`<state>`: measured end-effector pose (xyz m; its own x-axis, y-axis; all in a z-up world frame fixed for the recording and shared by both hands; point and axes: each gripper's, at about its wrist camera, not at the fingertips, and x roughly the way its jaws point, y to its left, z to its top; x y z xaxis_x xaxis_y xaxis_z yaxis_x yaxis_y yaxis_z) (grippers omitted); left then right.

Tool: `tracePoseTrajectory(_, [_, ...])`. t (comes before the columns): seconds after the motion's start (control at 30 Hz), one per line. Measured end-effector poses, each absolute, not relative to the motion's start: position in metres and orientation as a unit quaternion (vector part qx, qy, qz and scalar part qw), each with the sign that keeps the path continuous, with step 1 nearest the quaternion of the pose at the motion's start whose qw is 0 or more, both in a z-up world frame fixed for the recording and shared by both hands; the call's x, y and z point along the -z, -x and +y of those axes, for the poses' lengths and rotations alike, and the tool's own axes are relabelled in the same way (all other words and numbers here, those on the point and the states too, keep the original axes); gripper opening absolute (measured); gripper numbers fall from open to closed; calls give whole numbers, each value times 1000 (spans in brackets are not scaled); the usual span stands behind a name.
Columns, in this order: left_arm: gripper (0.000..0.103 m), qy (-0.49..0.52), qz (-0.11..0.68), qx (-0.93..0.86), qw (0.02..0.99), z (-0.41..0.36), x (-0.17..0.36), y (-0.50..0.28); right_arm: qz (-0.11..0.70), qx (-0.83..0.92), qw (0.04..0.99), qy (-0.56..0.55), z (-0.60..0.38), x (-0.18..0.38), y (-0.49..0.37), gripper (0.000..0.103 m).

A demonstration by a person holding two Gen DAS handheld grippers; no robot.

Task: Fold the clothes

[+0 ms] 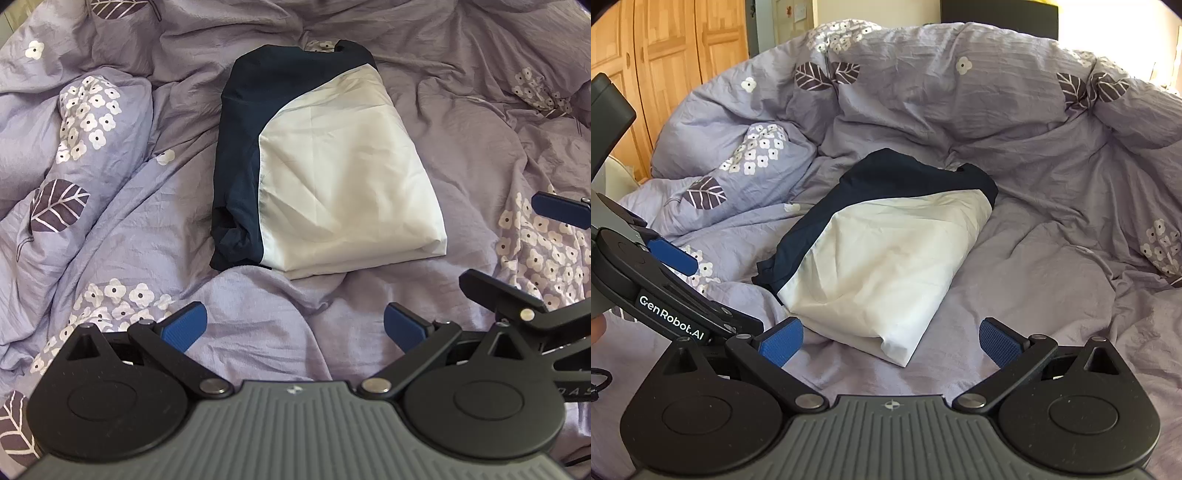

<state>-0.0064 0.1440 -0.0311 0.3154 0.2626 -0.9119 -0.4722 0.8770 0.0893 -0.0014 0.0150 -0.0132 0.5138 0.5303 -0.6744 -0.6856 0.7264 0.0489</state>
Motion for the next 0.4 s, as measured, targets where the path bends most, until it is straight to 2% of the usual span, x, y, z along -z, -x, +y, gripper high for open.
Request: tracePoseTrajectory(0.4, [103,111,539,-226,804,145,32,7,352,-353,860,109,13,15,1,103])
